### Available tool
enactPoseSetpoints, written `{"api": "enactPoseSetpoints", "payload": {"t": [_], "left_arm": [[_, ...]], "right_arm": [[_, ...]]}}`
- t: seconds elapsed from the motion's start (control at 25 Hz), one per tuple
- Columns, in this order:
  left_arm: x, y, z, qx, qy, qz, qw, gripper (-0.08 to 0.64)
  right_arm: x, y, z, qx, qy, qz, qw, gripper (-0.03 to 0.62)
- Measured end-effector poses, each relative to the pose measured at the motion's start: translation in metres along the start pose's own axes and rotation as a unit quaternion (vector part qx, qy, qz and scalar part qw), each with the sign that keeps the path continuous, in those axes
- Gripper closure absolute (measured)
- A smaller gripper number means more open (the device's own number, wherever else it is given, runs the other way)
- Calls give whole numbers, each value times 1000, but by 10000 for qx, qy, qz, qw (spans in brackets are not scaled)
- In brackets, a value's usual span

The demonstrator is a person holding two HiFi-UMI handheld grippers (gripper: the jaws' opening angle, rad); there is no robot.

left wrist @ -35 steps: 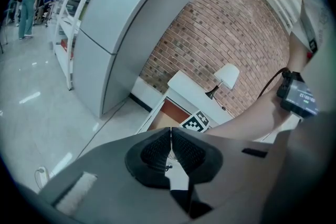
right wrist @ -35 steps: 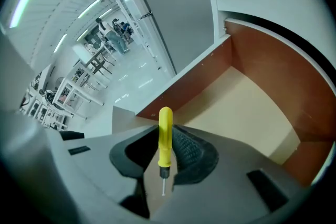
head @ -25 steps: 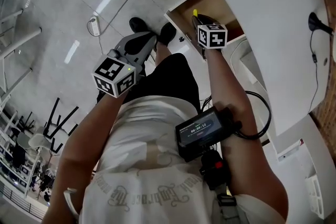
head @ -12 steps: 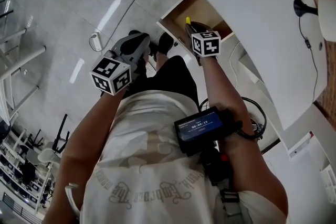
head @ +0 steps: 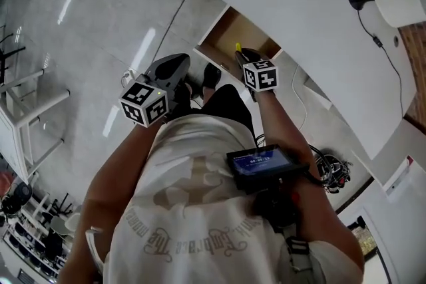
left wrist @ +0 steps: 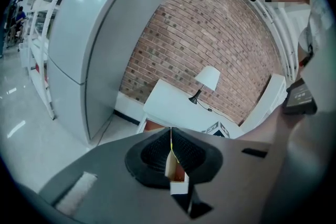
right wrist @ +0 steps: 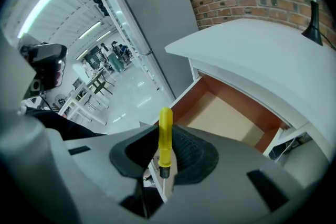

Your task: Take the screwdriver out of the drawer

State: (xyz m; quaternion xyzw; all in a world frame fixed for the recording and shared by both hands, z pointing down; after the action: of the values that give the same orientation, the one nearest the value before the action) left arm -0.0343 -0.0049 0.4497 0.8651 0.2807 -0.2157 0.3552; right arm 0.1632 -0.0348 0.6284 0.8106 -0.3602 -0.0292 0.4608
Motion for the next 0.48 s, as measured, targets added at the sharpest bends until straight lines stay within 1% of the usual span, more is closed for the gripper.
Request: {"api": "enactPoseSetpoints", "payload": {"t": [0.28, 0.48], "left_arm": [[25, 8, 35, 156, 361, -299, 9988, 548], [34, 7, 49, 160, 527, -469, 9974, 548]], "right_arm": [[-3, -29, 6, 203, 48, -100, 9997, 523], [-11, -44, 11, 336, 117, -171, 9992, 523]]}}
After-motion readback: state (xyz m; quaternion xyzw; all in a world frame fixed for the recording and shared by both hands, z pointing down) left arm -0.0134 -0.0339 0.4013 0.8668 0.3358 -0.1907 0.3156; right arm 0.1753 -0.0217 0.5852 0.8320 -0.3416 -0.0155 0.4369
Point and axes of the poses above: the fingertips, and each gripper's own axes: y forward along the fingers, x to its right, z out of its top, the point moved 4 cm from there along -y, backward along the fingers, and after that the axes turned 8 degrees about -y, right-handed, at the moved point
